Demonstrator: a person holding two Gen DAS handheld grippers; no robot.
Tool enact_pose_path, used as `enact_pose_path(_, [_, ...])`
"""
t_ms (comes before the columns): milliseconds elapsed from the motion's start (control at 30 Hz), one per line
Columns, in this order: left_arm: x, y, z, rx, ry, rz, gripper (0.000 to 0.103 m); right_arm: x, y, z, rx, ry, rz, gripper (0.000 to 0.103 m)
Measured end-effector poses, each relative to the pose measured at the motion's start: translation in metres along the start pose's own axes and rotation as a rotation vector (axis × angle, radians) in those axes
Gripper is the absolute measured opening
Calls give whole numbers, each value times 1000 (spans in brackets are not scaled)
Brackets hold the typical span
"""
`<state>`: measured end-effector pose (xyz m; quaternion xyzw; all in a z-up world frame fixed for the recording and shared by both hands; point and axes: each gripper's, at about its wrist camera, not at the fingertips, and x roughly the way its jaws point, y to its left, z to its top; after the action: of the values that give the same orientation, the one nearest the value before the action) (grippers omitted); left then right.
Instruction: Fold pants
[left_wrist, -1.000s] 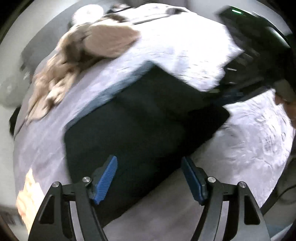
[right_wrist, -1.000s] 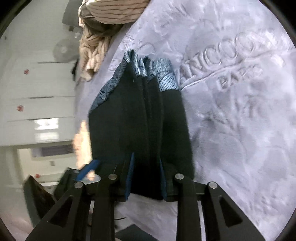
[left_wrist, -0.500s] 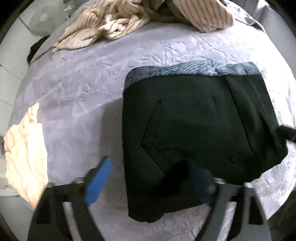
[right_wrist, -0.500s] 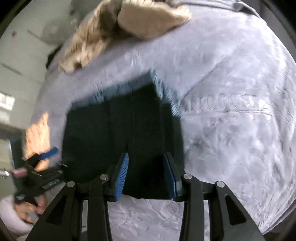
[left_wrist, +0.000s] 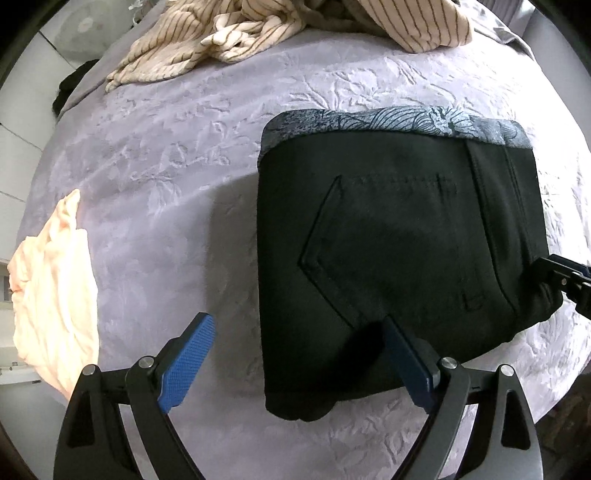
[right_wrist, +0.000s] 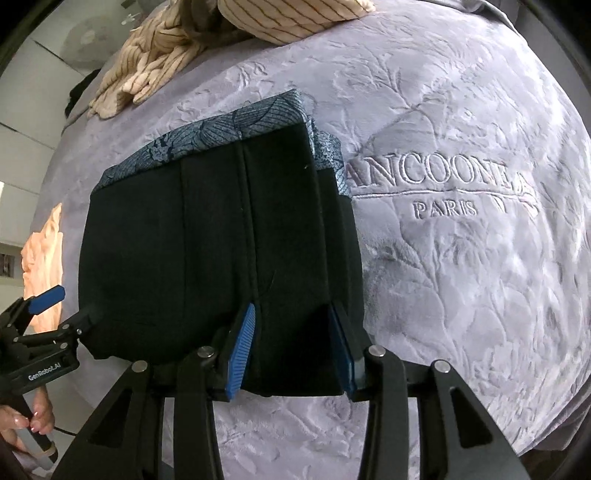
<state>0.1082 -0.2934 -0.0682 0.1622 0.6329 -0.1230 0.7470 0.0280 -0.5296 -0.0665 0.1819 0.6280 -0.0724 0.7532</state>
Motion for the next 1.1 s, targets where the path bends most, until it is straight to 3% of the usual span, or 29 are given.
enact_pose_path(200, [-1, 0, -2, -2, 15, -1, 93, -6, -6, -7, 33, 13, 13, 50])
enact_pose_path(333, [-3, -2, -2, 3, 14, 4, 93, -11, -11, -10, 65, 16, 21, 59])
enact_pose_path(733, [-8, -6, -2, 24, 8, 41, 93, -19, -18, -17, 90, 20, 27, 70])
enact_pose_path(1100, [-8, -6, 0, 29, 53, 64, 93, -21, -23, -17, 105, 25, 26, 77])
